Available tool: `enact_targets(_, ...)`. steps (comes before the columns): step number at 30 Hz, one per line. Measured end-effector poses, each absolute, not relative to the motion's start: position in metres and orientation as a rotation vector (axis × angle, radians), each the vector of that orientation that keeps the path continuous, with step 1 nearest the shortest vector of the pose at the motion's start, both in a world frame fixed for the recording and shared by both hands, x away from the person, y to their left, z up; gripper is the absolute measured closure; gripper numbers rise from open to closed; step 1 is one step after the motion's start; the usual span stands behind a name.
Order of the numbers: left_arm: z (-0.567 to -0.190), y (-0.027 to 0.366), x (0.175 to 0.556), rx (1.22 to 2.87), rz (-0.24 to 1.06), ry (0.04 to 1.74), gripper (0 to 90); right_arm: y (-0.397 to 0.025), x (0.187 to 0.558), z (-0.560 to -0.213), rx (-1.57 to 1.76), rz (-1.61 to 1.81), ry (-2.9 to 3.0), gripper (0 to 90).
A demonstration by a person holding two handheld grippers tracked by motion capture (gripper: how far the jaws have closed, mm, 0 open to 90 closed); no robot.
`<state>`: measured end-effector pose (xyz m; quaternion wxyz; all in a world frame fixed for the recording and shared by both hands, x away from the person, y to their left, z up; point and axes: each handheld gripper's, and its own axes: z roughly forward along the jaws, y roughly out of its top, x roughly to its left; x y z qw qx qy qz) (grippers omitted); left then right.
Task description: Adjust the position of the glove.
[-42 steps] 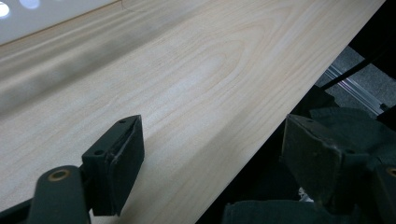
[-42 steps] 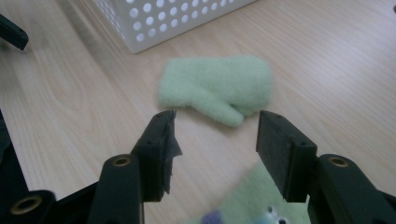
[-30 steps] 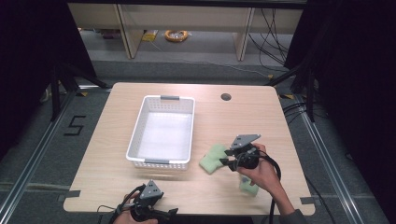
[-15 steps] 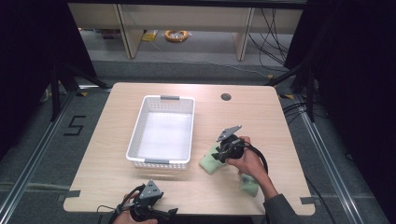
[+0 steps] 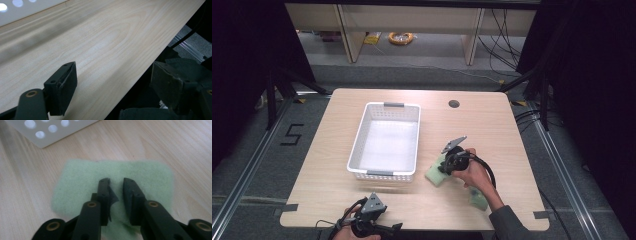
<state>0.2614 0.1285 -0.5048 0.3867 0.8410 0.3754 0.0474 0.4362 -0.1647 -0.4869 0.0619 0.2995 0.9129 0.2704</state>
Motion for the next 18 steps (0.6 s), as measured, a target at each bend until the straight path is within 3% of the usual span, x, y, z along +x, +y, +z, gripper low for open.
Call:
enact_targets(10, -0.504, 0.129, 0.261, 2.124, 0.12, 0.959, 20.9, -0.169, 0.431, -0.484, 1.008, 0.926, 2.679, 87.7)
enact_targets(18, -0.502, 0.13, 0.261, 2.132, 0.128, 0.955, 20.8, -0.177, 0.392, -0.453, 1.066, 1.087, 2.571, 89.0)
